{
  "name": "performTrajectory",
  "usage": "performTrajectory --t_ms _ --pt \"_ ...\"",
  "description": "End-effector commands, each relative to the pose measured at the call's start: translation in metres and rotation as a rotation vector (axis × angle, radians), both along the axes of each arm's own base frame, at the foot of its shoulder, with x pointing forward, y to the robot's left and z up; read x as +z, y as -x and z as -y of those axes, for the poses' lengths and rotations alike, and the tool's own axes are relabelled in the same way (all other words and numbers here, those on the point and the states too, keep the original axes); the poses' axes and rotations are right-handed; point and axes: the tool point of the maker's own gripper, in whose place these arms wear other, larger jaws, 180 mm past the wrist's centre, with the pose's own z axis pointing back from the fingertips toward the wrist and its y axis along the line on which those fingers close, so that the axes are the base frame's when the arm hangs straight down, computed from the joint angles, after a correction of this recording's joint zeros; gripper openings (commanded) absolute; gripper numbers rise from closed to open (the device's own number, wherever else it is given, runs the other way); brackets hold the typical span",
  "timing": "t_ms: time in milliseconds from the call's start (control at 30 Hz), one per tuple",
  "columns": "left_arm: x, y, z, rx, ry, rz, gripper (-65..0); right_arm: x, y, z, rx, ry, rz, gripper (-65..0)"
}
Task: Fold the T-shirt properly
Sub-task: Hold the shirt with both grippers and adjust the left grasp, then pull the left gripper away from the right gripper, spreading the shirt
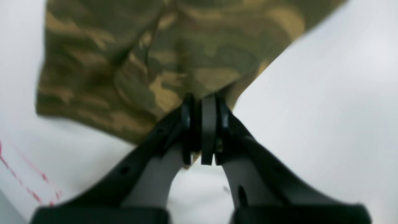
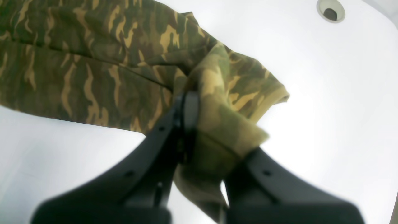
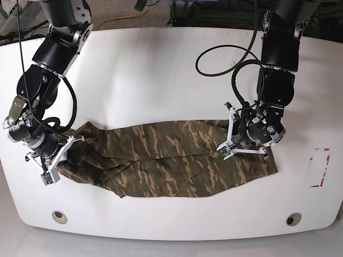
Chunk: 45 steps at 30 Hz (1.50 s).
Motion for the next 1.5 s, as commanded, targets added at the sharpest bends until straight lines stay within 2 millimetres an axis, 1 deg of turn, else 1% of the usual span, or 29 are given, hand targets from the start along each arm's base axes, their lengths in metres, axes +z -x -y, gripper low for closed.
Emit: performTrajectory --t_ms 0,33,100,133,267,367,433,500,567,667,767,867,900,1000,1067,1167,1333,1400,1433,1467 --pt "0.024 -0.011 -0.005 0.004 -0.017 0.065 -64.7 0.023 -0.009 0.003 0.002 -0.002 0.076 -65.0" --pt "0.024 -0.008 -0.005 0.004 -0.026 0.065 -64.7 0.023 -0.009 0.003 0.002 -0.002 0.076 -65.0" --pt "0.028 -0.001 -0.012 0.004 -0.057 0.074 -64.7 0.023 -0.009 0.003 0.002 -0.002 0.076 -65.0" --pt "0.034 0.003 -0.016 -0.004 -0.08 0.092 -64.7 0.023 -0.009 0.003 0.002 -0.002 0.076 -65.0" --pt "0.047 0.022 -0.021 -0.011 -0.128 0.124 -65.0 0.023 -0.009 0.003 0.002 -0.002 0.076 -65.0" --pt "0.049 0.039 -0.023 -0.012 -0.155 0.119 -65.0 0.023 -0.009 0.003 0.002 -0.002 0.076 -65.0" --pt "0.049 0.053 -0.037 -0.007 -0.2 0.113 -65.0 0.023 -0.009 0.003 0.002 -0.002 0.076 -65.0" --pt "0.044 0.07 -0.047 -0.001 -0.225 0.09 -65.0 0.023 -0.009 0.003 0.002 -0.002 0.076 -65.0" --pt "0.032 0.089 -0.056 0.003 -0.242 0.045 -65.0 0.023 -0.009 0.003 0.002 -0.002 0.076 -65.0" --pt "0.013 0.122 -0.081 0.038 -0.28 -0.042 -65.0 0.018 -0.006 0.003 0.002 -0.002 0.063 -65.0" --pt "0.002 0.149 -0.105 0.081 -0.313 -0.109 -65.0 0.014 -0.003 0.002 0.003 -0.002 0.054 -65.0" --pt "-0.004 0.17 -0.125 0.121 -0.34 -0.156 -65.0 0.01 -0.001 0.002 0.002 -0.001 0.04 -65.0" --pt "-0.005 0.178 -0.135 0.142 -0.351 -0.173 -65.0 0.005 0.003 0.002 0.002 0.0 0.028 -65.0" --pt "-0.007 0.194 -0.149 0.181 -0.367 -0.206 -65.0 -0.003 0.009 0.0 0.005 -0.001 0.012 -65.0" --pt "-0.009 0.201 -0.152 0.187 -0.372 -0.22 -65.0 -0.006 0.013 -0.007 0.013 -0.01 0.009 -65.0" --pt "-0.013 0.218 -0.158 0.175 -0.395 -0.262 -65.0 -0.012 0.025 -0.013 0.019 0.001 0.003 -65.0" --pt "-0.02 0.233 -0.156 0.17 -0.393 -0.303 -64.6 -0.021 0.046 -0.017 0.031 0.029 -0.016 -65.0" --pt "-0.021 0.238 -0.156 0.166 -0.393 -0.315 -64.2 -0.026 0.052 -0.023 0.036 0.023 -0.023 -65.0" --pt "-0.022 0.24 -0.155 0.166 -0.387 -0.318 -62.5 -0.028 0.056 -0.025 0.035 0.021 -0.028 -65.0" --pt "-0.023 0.242 -0.152 0.162 -0.371 -0.327 -58.9 -0.031 0.061 -0.02 0.017 0.018 -0.034 -65.0"
